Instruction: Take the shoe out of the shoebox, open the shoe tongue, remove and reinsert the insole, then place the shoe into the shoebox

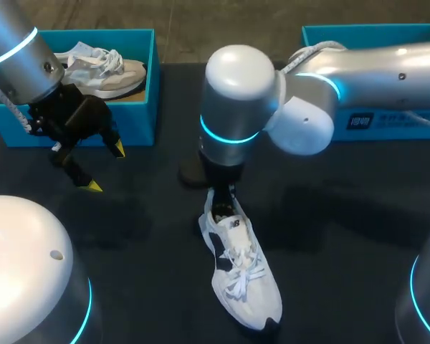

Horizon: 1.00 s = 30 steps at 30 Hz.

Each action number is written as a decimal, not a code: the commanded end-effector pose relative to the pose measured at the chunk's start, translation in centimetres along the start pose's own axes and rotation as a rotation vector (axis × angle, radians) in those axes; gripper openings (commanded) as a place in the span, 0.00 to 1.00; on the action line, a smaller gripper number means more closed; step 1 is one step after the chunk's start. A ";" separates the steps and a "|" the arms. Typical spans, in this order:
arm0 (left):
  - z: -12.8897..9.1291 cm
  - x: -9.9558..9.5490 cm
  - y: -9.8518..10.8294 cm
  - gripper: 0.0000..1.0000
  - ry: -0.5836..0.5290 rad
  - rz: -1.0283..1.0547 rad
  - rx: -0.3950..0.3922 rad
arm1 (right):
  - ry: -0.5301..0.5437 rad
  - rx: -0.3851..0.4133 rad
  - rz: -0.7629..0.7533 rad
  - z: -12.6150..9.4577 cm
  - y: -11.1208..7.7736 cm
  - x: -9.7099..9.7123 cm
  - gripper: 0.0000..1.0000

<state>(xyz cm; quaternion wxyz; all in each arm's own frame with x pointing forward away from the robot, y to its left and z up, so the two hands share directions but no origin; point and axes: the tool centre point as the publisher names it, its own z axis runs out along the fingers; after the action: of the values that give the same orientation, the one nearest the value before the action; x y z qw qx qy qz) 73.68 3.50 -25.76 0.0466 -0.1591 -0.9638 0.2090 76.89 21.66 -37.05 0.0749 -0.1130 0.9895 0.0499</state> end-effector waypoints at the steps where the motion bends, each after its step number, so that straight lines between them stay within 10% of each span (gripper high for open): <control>1: 0.0 0.1 0.0 1.00 0.000 0.000 -0.002 | -0.026 0.001 0.000 -3.5 -1.6 -0.4 0.00; 9: 0.0 0.1 0.0 1.00 0.000 0.000 -0.002 | -0.049 0.019 0.015 -7.9 -3.3 -3.4 0.00; 25: 0.0 0.1 0.0 1.00 0.000 0.000 -0.002 | -0.043 0.070 0.018 -7.5 -3.3 -3.4 0.00; 30: 0.0 0.1 0.0 1.00 0.000 0.000 -0.002 | -0.090 0.138 0.080 -9.5 -7.4 -7.0 0.00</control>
<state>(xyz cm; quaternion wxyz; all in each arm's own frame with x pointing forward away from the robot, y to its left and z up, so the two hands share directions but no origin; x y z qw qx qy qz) 73.68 3.50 -25.75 0.0466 -0.1591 -0.9638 0.2090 82.69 15.86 -29.13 0.1283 -0.0700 0.9893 0.0037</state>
